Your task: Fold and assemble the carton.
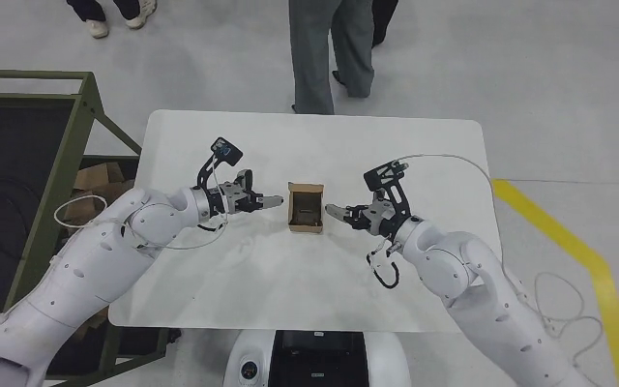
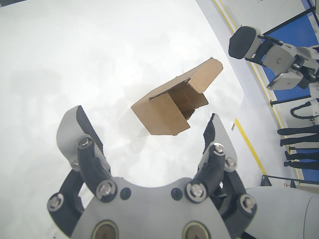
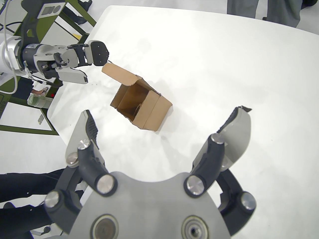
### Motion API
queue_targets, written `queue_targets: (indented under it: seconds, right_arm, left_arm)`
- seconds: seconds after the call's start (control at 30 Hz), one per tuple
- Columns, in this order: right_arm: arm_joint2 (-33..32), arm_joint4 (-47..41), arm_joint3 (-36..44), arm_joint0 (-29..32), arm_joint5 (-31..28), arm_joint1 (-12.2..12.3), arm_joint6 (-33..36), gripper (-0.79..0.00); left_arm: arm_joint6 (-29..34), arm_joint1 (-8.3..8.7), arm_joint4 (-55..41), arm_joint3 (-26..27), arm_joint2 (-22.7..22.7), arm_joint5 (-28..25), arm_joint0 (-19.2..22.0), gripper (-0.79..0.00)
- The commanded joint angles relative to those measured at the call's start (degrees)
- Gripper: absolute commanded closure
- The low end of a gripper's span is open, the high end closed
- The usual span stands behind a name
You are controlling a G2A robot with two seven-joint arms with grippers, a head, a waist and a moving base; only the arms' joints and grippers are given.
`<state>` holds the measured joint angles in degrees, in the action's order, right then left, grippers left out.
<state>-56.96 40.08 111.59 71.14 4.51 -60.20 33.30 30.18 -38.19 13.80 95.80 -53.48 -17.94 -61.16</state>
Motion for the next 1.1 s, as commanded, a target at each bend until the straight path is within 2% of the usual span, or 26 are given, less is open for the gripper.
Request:
queue_targets:
  seconds: [0.0, 0.13, 0.3, 0.53, 1.07]
  right_arm:
    - [0.0, 0.0, 0.0, 0.0, 0.0, 0.0, 0.0, -0.785]
    - [0.7, 2.8, -0.6, 0.0, 0.3, -0.1, 0.0, -0.785]
    - [3.8, 12.8, -0.7, -1.2, 7.2, -0.8, 0.8, -0.785]
    - [5.9, 14.8, -4.6, -3.0, 10.0, -2.1, 0.1, -0.785]
    - [10.1, 15.0, -11.3, -8.3, 9.7, -5.1, 3.7, -0.785]
  left_arm:
    - [0.0, 0.00, 0.0, 0.0, 0.0, 0.0, 0.0, -0.785]
    - [-0.1, -0.03, 0.6, 0.1, 0.1, 0.0, -0.2, -0.785]
    - [-1.7, -0.62, 3.5, -1.5, 0.7, -1.8, -1.1, -0.785]
    - [-5.7, -2.11, 5.1, -4.9, 1.8, -2.2, -1.0, -0.785]
    - [-4.8, -6.08, 7.7, -8.7, 5.8, -0.8, 2.8, -0.785]
